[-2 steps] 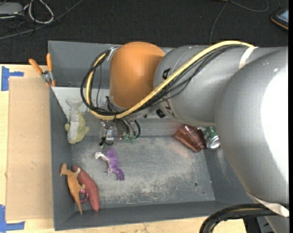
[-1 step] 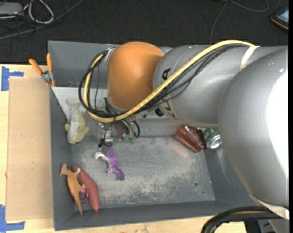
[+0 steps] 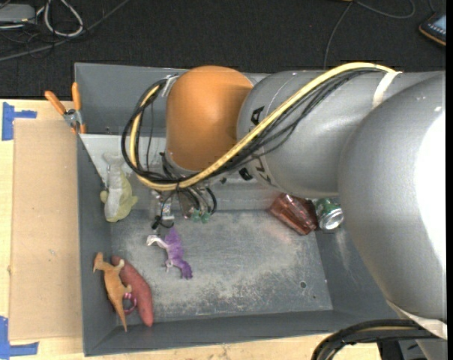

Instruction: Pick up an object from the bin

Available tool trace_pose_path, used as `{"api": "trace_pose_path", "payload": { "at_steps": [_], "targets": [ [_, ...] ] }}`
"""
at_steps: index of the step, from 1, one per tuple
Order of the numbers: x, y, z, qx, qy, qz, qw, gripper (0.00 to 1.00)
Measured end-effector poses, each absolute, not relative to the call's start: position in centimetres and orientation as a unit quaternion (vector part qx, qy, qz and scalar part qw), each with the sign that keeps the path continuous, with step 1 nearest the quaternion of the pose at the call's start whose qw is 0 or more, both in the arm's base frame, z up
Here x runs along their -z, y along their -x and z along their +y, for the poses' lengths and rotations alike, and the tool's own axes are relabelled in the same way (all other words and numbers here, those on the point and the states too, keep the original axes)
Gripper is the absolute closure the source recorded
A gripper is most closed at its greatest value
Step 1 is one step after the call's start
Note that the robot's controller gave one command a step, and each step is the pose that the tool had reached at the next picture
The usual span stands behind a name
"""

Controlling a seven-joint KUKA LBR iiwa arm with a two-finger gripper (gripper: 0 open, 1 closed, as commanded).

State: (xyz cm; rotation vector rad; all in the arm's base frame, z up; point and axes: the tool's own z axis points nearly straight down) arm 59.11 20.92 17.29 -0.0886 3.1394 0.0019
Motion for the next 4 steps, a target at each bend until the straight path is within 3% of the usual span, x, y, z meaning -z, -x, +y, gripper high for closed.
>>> {"api": "trace_pose_path", "payload": {
  "at_steps": [1,2,3,4],
  "targets": [
    [-16.5,-59.4,20.9,0.0,0.024,1.0,0.001,1.0],
    [-11.8,-59.6,19.2,-0.002,0.067,0.998,0.002,1.0],
    [-9.8,-59.5,19.3,0.002,0.063,0.998,-0.001,1.0],
    [-9.7,-59.2,19.6,-0.003,-0.048,0.999,0.002,1.0]
  ]
}}
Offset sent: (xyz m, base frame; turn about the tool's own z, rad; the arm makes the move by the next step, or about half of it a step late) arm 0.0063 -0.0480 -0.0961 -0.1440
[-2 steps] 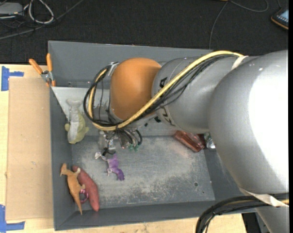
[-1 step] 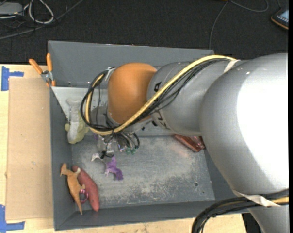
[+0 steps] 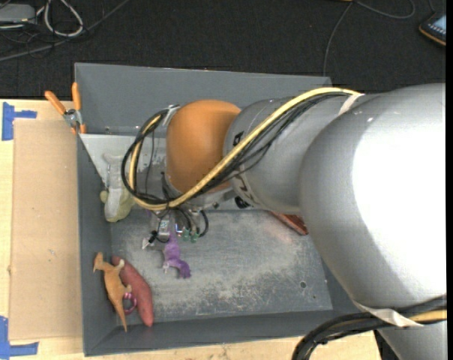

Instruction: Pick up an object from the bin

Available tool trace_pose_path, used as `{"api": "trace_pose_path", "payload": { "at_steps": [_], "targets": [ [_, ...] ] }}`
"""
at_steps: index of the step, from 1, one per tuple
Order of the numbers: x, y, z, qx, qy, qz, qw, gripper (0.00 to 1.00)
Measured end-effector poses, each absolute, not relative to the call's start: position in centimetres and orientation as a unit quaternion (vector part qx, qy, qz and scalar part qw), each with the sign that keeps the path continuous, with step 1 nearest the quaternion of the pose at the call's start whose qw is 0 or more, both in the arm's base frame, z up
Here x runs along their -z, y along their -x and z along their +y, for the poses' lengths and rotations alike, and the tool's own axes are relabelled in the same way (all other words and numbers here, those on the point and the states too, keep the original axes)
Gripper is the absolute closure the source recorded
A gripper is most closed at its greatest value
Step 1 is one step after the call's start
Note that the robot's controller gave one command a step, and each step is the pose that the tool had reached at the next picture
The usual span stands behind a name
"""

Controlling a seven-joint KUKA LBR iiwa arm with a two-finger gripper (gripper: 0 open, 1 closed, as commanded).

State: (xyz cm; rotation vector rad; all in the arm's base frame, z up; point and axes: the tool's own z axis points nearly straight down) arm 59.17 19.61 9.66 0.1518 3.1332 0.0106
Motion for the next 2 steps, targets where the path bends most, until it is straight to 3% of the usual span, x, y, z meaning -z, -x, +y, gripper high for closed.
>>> {"api": "trace_pose_path", "payload": {
  "at_steps": [1,2],
  "targets": [
    [-9.2,-59.5,18.3,-0.004,-0.016,1.0,0.001,1.0],
    [-8.8,-57.9,17.8,-0.01,0.125,0.992,0.022,1.0]
  ]
}}
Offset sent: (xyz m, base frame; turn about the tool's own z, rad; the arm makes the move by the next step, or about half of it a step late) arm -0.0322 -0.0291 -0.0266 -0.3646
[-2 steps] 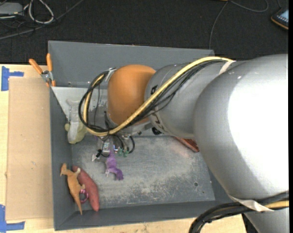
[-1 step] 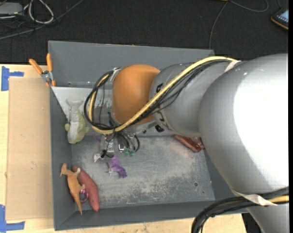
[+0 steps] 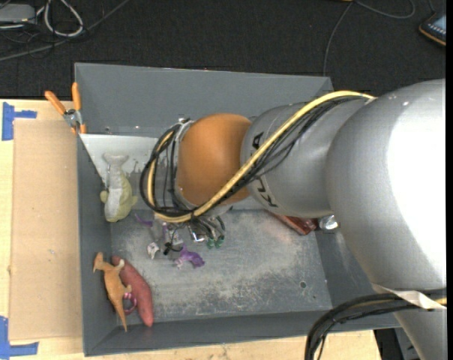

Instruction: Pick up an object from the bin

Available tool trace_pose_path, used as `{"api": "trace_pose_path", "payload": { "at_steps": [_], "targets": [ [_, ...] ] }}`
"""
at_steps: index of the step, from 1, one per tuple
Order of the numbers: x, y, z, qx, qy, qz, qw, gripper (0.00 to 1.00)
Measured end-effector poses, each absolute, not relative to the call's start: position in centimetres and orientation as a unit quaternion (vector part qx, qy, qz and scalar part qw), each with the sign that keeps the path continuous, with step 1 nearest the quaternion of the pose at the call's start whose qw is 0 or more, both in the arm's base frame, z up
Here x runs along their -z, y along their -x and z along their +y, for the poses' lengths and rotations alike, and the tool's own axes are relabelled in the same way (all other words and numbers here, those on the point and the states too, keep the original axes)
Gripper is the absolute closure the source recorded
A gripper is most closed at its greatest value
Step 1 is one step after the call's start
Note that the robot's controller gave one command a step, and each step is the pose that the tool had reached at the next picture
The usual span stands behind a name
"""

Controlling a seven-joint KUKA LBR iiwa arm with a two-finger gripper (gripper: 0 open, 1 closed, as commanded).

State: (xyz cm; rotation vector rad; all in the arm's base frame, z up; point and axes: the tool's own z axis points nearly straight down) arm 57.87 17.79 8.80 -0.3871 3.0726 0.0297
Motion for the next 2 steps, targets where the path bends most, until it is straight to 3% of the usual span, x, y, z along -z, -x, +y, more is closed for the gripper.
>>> {"api": "trace_pose_path", "payload": {
  "at_steps": [1,2],
  "targets": [
    [-8.65,-58.92,16.6,-0.014,0.141,0.99,0.013,1.0],
    [-8.65,-59.55,16.19,-0.015,0.142,0.99,0.011,1.0]
  ]
}}
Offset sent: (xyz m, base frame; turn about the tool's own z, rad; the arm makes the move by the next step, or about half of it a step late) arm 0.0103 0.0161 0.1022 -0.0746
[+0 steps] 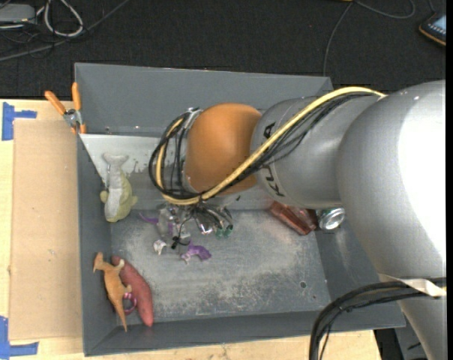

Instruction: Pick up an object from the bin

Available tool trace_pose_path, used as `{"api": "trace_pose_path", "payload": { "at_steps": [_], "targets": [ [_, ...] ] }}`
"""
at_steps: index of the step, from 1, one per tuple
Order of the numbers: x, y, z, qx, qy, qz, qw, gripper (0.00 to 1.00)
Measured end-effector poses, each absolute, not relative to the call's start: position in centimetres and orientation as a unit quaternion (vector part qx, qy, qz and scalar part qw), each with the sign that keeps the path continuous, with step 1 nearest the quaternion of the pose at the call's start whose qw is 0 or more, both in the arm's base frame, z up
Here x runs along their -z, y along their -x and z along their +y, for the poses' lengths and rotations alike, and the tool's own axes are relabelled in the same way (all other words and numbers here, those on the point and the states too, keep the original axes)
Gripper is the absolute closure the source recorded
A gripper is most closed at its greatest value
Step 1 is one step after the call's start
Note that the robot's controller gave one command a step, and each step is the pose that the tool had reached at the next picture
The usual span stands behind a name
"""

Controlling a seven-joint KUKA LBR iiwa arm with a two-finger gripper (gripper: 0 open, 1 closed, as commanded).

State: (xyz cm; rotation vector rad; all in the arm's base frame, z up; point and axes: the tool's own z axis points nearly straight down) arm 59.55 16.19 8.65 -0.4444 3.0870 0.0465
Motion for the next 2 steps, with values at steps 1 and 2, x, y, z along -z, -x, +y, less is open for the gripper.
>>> {"api": "trace_pose_path", "payload": {
  "at_steps": [1,2],
  "targets": [
    [-11.3,-59.2,18.5,-0.012,0.096,0.995,0.013,1.0],
    [-9.7,-60.2,16.6,-0.013,0.119,0.993,0.01,0.0]
  ]
}}
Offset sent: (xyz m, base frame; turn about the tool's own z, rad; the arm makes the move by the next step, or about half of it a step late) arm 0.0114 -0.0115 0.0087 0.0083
